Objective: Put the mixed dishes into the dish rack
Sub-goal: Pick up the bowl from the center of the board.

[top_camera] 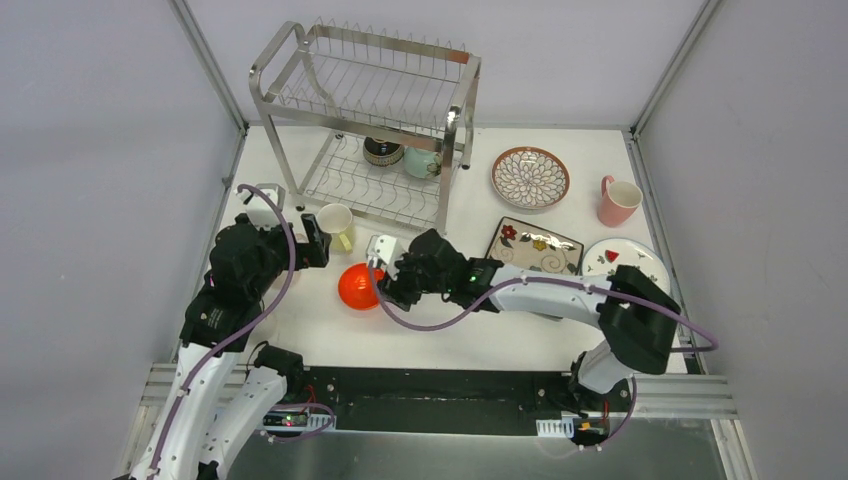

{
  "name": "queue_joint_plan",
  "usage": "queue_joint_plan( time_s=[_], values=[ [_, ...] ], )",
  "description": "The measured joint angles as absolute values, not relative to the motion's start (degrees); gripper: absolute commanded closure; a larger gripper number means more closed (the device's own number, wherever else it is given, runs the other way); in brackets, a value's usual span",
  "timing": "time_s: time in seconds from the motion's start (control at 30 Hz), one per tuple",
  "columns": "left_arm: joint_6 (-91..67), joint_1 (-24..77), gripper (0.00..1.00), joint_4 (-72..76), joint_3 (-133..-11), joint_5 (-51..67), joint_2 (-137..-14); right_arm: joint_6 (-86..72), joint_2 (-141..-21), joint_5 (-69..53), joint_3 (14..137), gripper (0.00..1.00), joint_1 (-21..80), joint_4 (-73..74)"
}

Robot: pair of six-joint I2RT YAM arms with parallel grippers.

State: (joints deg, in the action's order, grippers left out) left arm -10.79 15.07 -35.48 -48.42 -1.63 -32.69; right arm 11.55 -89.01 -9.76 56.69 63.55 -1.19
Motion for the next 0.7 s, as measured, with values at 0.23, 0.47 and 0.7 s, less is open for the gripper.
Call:
queue_joint_plan(
  time_s=[0.23, 0.47, 0.7],
  values=[
    [-10.1, 15.1, 0.05, -35.6, -48.8, -2.5, -32.5, 18.0, -97.1, -9.5, 60.6, 0.45, 67.3, -2.6],
    [-9.7, 15.1, 0.05, -35.7, -48.8, -3.2, -32.1, 23.2, -101.6, -7.8, 62.8, 0.45, 70.6, -2.7],
    [-9.7, 15.1, 0.05, -35.8, -48.8, -4.4, -32.0, 27.4, -105.2, -3.4, 65.5, 0.45, 72.5, -2.2]
  ],
)
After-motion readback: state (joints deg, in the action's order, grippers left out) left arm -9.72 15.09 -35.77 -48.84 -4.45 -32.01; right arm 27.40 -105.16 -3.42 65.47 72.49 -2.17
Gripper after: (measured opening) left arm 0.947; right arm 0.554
